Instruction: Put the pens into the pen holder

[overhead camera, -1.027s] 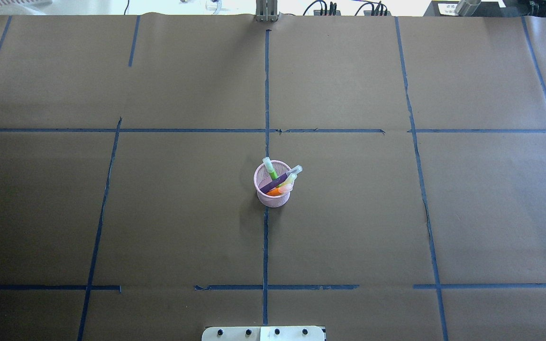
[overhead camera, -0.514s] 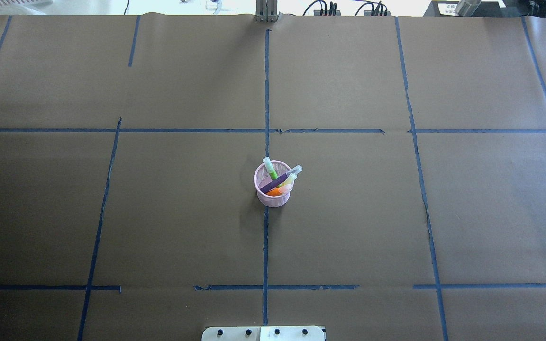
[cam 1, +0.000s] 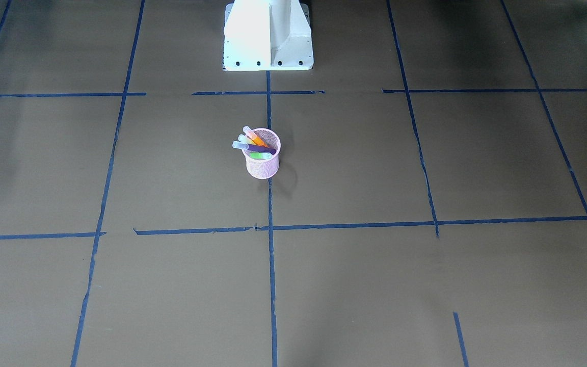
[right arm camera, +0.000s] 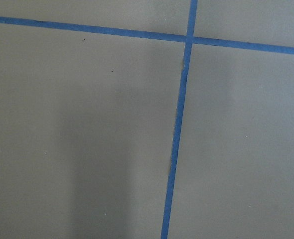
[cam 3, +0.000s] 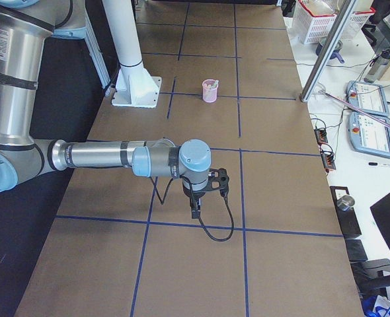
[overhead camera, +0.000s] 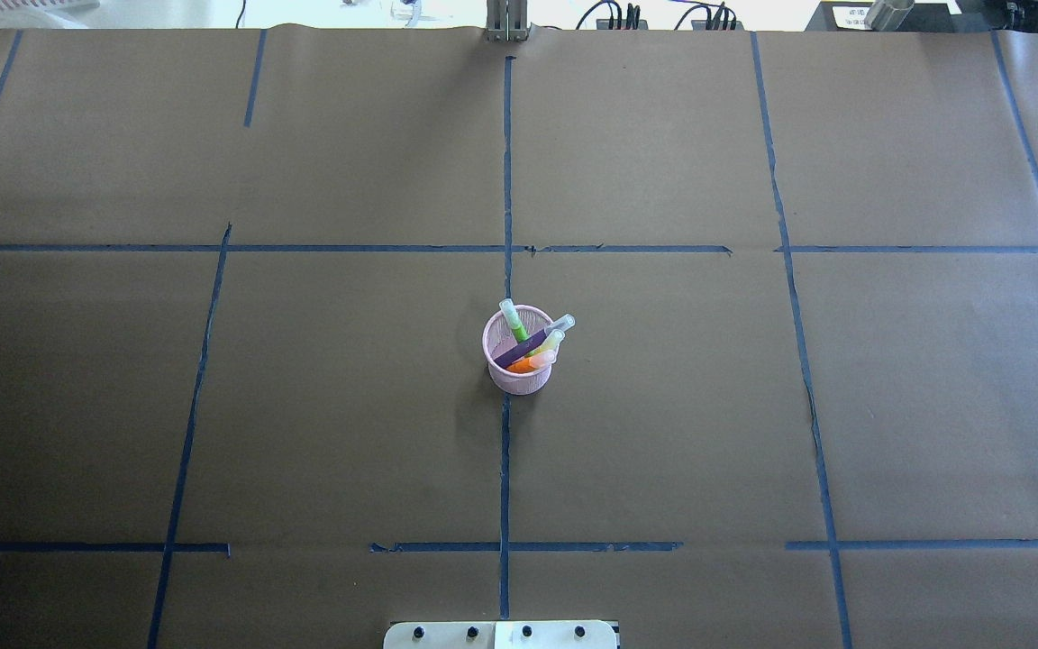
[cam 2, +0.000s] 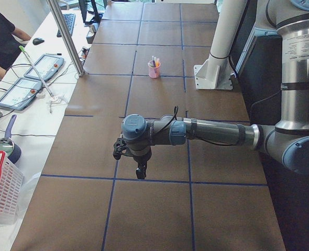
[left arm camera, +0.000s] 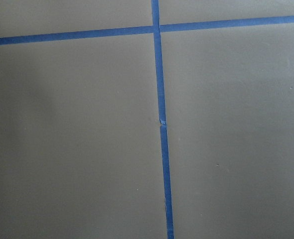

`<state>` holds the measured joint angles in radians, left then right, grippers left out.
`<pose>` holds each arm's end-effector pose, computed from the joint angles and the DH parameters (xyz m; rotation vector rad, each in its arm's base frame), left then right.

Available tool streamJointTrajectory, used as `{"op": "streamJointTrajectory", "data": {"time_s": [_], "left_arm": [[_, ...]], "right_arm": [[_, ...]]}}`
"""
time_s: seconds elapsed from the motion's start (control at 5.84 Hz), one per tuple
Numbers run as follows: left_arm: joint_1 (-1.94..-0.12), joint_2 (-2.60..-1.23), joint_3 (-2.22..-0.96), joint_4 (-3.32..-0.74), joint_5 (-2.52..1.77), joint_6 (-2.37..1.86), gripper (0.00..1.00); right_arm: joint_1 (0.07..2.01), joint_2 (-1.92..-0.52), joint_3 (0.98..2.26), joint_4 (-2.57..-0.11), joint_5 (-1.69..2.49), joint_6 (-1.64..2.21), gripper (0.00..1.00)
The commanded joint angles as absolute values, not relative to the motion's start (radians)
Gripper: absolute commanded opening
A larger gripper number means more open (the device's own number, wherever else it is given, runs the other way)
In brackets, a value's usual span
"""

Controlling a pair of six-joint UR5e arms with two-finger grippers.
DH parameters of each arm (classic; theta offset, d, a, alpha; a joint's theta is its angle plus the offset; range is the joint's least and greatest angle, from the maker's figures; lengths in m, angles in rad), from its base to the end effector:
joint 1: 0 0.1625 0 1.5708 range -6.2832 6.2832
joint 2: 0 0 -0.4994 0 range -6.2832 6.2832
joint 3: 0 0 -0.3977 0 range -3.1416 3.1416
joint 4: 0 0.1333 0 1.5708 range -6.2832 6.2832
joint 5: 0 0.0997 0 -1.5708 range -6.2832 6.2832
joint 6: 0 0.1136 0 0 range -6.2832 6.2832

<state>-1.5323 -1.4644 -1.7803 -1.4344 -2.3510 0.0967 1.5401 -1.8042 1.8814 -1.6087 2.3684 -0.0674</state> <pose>-0.0364 -0.4412 0.7022 -0.0089 0.7812 0.1153 0.0402 -0.3852 0.6930 0.0518 -0.7971 -0.1085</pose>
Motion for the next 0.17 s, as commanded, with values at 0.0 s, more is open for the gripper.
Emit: {"op": "streamJointTrajectory", "data": {"time_s": [0.0], "left_arm": [[-1.534, -1.468, -1.799, -1.424, -2.301, 0.098, 1.00]], "right_arm": [[1.536, -1.798, 1.888, -1.612, 2.364, -0.067, 1.00]]}}
